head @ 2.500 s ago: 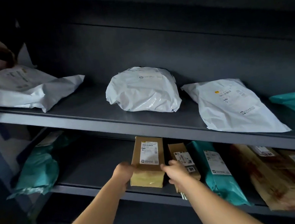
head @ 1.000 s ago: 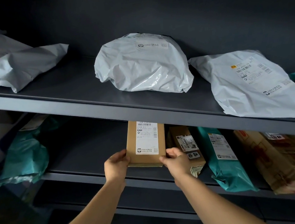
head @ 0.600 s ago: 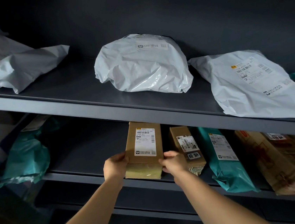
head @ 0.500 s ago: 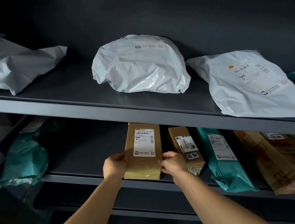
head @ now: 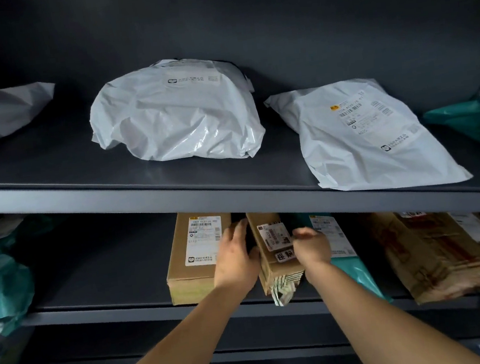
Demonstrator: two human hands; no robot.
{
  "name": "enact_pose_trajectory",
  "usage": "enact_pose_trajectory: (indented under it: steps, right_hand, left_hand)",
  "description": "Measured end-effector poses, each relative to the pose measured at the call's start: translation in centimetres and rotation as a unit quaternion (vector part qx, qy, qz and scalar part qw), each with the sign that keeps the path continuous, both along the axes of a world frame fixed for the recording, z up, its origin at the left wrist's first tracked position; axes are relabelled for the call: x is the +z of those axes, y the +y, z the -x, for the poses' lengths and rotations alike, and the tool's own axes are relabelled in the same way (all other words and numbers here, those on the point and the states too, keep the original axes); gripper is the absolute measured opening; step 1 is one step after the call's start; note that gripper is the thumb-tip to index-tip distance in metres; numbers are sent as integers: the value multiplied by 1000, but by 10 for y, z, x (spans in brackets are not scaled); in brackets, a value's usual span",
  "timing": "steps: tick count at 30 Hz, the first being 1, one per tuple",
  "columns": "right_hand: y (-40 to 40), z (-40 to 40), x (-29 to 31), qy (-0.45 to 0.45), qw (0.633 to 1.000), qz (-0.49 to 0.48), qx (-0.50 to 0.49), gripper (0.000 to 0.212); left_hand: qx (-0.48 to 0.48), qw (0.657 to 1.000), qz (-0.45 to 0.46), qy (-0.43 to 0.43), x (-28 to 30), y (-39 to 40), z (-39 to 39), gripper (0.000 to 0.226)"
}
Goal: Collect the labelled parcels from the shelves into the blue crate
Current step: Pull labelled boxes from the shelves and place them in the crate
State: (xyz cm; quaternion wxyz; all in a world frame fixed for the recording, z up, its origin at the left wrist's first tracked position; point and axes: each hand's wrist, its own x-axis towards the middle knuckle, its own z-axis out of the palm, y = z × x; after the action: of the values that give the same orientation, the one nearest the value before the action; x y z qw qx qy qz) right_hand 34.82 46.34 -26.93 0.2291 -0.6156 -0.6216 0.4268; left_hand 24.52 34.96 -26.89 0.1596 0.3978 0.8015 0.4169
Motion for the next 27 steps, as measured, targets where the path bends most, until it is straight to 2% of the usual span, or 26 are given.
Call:
enact_pose_trajectory:
  steps: [2,4,7,9,12,15,21,27]
  right_hand:
    - [8,-11,-4,-16,1000,18,0,30]
    - [12,-19,-8,-6,999,44,-2,34]
    - [13,-24,-14,-7,995,94,15,40]
    - [14,-26,-20,-18,992,113,46,33]
    - [12,-27,-30,-5,990,126,55,17]
    - [13,-29,-35,24,991,123,49,21]
    - [9,-39,-30,126,975,180,29,37]
    - [6,-45,-27,162,970,181,24,40]
  left_hand:
    - [-48,998,42,-18,-1,12,-11,62]
    - [-67,991,85,-77,-8,22,-19,53]
    - [-49,973,137,-179,-25,30,-23,45]
    - [-39,962,163,-216,-35,33,-24,42]
    - [-12,948,148,-281,-44,37,-24,40]
    - [10,932,120,-343,-50,39,-23,47]
    - [-7,943,51,-328,-51,32,-20,50]
    - [-24,946,10,-323,-49,29,-21,53]
